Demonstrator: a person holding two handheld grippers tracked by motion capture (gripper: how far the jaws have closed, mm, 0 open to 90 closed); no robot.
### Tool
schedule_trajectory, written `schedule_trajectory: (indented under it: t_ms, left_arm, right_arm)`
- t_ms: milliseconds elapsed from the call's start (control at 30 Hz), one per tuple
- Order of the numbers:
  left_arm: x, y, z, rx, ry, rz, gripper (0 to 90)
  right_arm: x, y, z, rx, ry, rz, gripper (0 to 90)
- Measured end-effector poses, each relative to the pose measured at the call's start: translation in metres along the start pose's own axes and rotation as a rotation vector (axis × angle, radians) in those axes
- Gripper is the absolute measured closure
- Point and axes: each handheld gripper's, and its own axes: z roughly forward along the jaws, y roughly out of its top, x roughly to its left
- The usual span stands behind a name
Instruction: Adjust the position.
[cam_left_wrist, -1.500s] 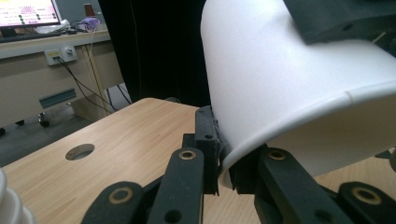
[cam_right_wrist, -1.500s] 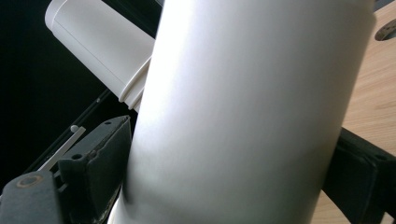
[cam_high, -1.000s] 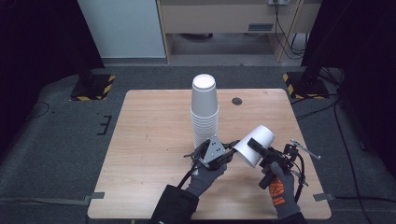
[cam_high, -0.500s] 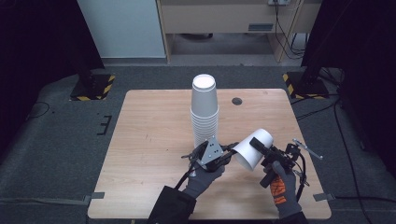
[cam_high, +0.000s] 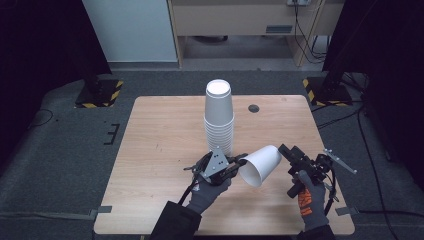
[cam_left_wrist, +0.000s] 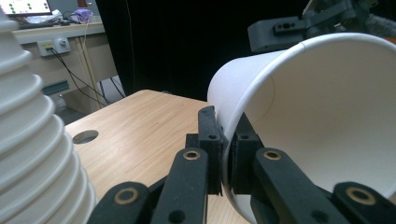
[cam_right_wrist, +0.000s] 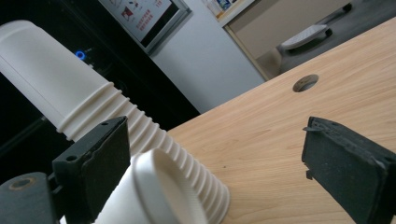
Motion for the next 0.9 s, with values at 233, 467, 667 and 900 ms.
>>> schedule_trajectory:
  t_ms: [233, 467, 667, 900]
  left_arm:
    - [0.006, 0.006, -0.021, -0.009, 0.012, -0.006, 85.8]
    - [0.014, 0.006, -0.044, -0.009, 0.025, -0.03, 85.8]
    - [0.023, 0.002, -0.063, 0.0, 0.049, -0.047, 85.8]
    - [0.031, -0.001, -0.086, 0.002, 0.045, -0.084, 85.8]
  right_arm:
    - [-0.006, 0.001, -0.001, 0.01, -0.061, -0.062, 8.9]
    - [-0.017, 0.003, -0.004, 0.037, -0.147, -0.138, 9.2]
    - [-0.021, 0.0, -0.001, 0.087, -0.219, -0.251, 9.5]
    - [-0.025, 0.0, -0.001, 0.116, -0.261, -0.296, 10.2]
